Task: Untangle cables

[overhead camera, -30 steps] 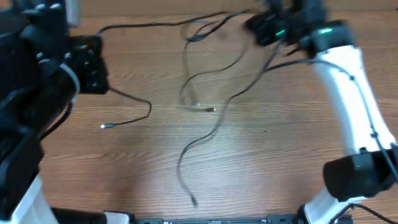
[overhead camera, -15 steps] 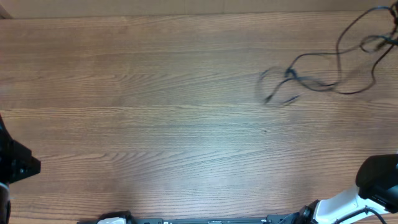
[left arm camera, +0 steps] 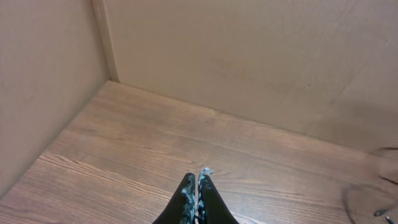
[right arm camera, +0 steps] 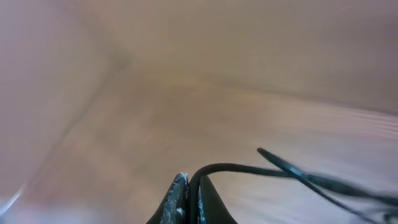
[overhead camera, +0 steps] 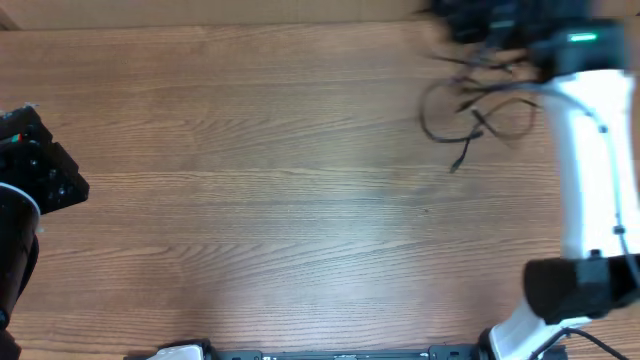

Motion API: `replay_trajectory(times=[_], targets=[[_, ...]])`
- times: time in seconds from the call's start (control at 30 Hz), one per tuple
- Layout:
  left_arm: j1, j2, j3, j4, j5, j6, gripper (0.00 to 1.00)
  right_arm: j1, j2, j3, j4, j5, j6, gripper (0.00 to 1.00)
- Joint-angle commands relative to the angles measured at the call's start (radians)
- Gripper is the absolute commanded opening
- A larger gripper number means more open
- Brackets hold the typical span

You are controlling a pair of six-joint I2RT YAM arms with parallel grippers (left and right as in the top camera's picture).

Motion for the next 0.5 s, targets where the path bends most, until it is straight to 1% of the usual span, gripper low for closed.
replay_trajectory(times=[0.0, 0.03, 0.1, 0.17, 0.23, 0.3, 0.47], targets=[[0.006, -0.008, 0.004, -0.008, -0.003, 0.028, 0.04, 0.184, -0.070, 0.016, -0.001, -0.030, 0.011, 0.04], [0.006, -0.003, 0.003, -0.011, -0.003, 0.037, 0.04, 0.228, -0.074, 0.016, -0.005, -0.003, 0.011, 0.04], [0.006, 0.010, 0.003, -0.021, -0.003, 0.047, 0.04, 0.279, -0.085, 0.016, -0.016, 0.121, 0.011, 0.04], [0.006, 0.027, 0.003, -0.032, -0.002, 0.050, 0.04, 0.286, -0.102, 0.016, -0.030, 0.269, 0.010, 0.04], [0.006, 0.045, 0.000, -0.034, 0.011, 0.050, 0.04, 0.253, -0.120, 0.016, -0.049, 0.335, -0.007, 0.04], [0.006, 0.064, -0.002, -0.034, 0.045, 0.051, 0.04, 0.195, -0.141, 0.016, -0.072, 0.338, -0.039, 0.04], [0.005, 0.126, -0.002, -0.030, 0.179, 0.056, 0.04, 0.040, -0.168, 0.016, -0.102, 0.280, -0.038, 0.04]])
